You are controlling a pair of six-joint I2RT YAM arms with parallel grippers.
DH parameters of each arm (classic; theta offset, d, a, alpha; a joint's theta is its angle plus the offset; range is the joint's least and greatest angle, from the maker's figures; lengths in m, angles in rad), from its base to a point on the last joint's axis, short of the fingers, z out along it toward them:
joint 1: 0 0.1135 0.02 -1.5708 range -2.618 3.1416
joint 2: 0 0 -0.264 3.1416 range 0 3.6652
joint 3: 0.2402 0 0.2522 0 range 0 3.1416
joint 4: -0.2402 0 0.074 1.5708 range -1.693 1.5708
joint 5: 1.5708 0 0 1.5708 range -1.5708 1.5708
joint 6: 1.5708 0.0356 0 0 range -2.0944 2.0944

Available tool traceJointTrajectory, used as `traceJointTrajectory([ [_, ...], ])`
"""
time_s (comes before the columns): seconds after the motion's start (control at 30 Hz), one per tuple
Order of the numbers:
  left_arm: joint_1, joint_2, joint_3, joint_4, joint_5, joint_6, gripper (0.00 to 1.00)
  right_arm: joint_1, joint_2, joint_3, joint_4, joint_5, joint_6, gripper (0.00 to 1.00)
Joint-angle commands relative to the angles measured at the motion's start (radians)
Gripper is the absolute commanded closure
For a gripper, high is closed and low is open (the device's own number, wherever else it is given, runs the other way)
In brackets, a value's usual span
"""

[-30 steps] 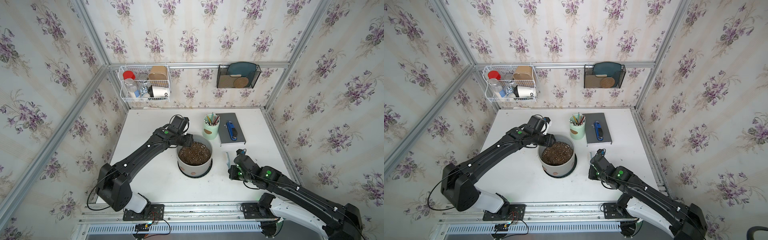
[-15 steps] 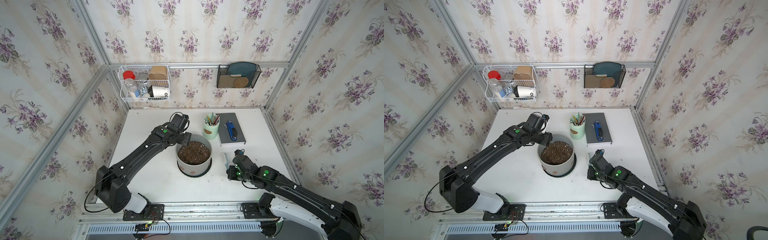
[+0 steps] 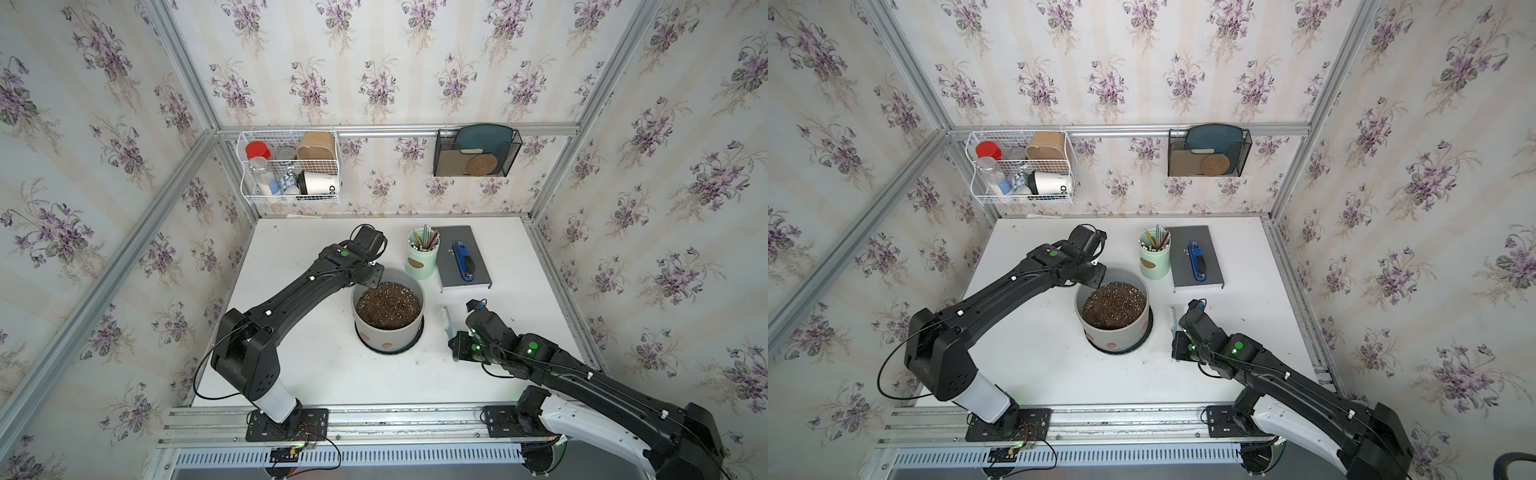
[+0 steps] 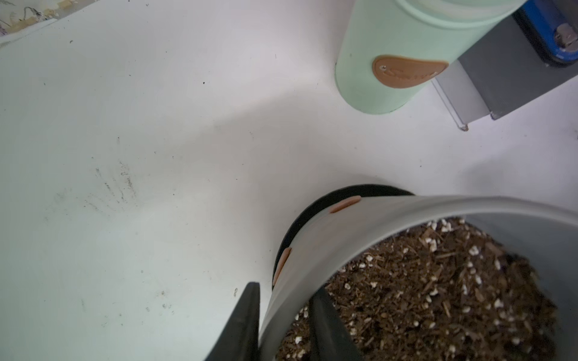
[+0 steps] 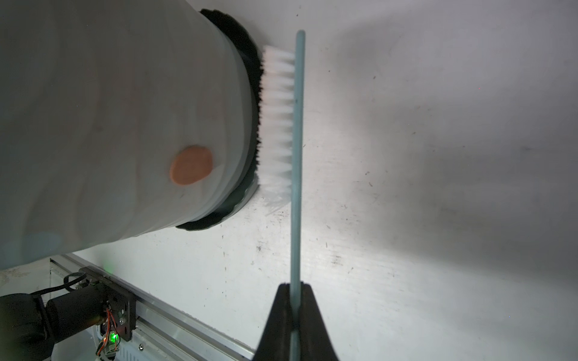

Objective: Scrub the dried mud off the ceramic pot
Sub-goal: Rotate the pot on the tray.

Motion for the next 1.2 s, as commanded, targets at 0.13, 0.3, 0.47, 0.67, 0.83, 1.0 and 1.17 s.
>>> traceJointTrajectory([
  [0.13,0.0,-0.029,-0.045,-0.041,-0.045,-0.073,0.89,0.002,0.019,-0.011,0.062,-0.017,0.006,1.0],
  [0.3,0.0,-0.107,-0.094,-0.098,-0.057,-0.085,0.95,0.002,0.028,-0.023,0.072,-0.01,0.014,1.0],
  [0.47,-0.001,-0.2,-0.15,-0.149,0.017,-0.071,1.0,0.002,0.051,-0.035,0.113,-0.036,0.008,1.0],
  [0.67,-0.003,-0.273,-0.2,-0.126,0.115,-0.018,1.0,-0.002,0.123,0.012,0.138,-0.03,-0.075,1.0],
  [0.83,-0.005,-0.244,-0.193,-0.074,0.184,0.05,1.0,-0.051,0.22,0.068,0.159,-0.044,-0.167,1.0],
  [1.0,-0.005,-0.216,-0.156,-0.072,0.174,0.055,1.0,-0.071,0.294,0.092,0.149,-0.062,-0.196,1.0],
  [1.17,-0.004,-0.179,-0.149,-0.079,0.158,0.026,1.0,-0.036,0.294,0.064,0.159,-0.045,-0.163,1.0],
])
